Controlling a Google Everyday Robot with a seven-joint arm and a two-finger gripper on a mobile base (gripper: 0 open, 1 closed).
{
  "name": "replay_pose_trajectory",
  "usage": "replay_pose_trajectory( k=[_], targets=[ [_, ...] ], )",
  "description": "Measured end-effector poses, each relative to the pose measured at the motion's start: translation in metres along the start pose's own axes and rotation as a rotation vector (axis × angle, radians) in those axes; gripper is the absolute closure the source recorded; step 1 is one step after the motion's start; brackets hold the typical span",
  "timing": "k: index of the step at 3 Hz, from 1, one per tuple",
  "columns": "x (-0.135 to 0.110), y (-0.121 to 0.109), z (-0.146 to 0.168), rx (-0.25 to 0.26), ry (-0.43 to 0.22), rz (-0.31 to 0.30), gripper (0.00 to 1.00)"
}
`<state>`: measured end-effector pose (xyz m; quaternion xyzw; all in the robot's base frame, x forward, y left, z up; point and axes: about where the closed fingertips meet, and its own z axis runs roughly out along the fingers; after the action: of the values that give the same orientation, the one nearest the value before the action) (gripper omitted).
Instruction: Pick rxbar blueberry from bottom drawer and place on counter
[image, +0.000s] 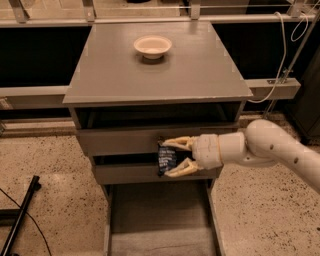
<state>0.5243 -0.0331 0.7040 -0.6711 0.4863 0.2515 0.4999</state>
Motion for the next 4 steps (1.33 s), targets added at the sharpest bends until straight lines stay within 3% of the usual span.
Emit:
replay_pose_trajectory(
  k=[1,2,3,4],
  targets=[
    [-0.043,-0.058,-0.015,0.014,0.044,-0.010,1.00],
    [-0.074,-0.129,-0.025,0.064,0.116,0.016,1.00],
    [-0.089,-0.192,-0.038,0.170,0.189,0.085,1.00],
    [-0.071,-0.239,-0.055,0.306,0.249,0.217,1.00]
  ],
)
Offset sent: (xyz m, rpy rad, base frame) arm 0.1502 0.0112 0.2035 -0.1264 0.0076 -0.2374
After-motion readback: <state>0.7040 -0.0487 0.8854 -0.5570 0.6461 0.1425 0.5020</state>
